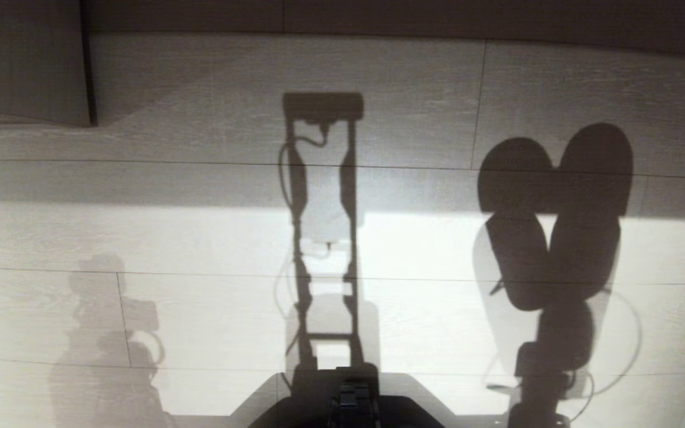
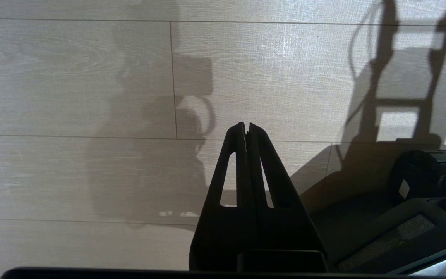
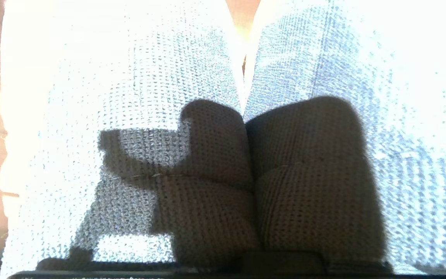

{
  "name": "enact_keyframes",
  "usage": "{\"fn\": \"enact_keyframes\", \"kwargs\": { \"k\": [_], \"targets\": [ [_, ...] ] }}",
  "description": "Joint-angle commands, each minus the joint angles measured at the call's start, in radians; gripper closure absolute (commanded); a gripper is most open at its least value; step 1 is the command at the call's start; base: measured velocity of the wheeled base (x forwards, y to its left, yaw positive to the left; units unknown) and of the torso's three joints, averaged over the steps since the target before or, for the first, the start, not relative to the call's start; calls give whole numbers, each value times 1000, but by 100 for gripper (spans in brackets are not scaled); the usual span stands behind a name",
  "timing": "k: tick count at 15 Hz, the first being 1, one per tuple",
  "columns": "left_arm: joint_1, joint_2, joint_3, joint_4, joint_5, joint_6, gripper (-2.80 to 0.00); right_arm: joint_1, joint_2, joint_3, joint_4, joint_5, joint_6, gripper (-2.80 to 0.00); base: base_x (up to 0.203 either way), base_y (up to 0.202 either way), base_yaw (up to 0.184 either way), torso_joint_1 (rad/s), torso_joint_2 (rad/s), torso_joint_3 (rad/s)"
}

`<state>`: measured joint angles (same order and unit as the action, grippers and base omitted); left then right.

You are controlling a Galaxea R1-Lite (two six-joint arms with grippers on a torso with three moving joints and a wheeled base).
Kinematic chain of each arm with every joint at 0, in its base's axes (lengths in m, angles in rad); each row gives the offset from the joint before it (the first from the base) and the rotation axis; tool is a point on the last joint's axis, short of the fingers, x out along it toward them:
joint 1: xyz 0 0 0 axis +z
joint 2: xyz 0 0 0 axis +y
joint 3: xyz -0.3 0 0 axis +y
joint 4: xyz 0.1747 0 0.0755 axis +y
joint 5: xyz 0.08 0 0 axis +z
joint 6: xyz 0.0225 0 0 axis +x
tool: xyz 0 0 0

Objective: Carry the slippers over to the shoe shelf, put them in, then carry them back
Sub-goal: Place the slippers into the shoe cabinet

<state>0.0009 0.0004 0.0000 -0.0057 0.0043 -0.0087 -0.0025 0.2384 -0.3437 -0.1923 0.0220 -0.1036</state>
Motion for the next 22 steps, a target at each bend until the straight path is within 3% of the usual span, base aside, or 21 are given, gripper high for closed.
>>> {"fn": "enact_keyframes", "kwargs": {
  "k": [1,5,9,13,22],
  "targets": [
    [-1,0,0,0,0,-1,0,-2,-100,26,30,5,-5,0,0,0,0,0,0,0],
    [-1,-2,0,1,0,-1,0,2,-241,146,148,33,-5,0,0,0,0,0,0,0],
    [1,-2,0,1,0,-1,0,2,-234,345,85,28,8,0,0,0,0,0,0,0],
    [1,0,0,1,-1,1,0,3,-235,345,189,-11,19,0,0,0,0,0,0,0],
    [1,0,0,1,-1,1,0,3,-234,345,188,-10,21,0,0,0,0,0,0,0]
  ]
}}
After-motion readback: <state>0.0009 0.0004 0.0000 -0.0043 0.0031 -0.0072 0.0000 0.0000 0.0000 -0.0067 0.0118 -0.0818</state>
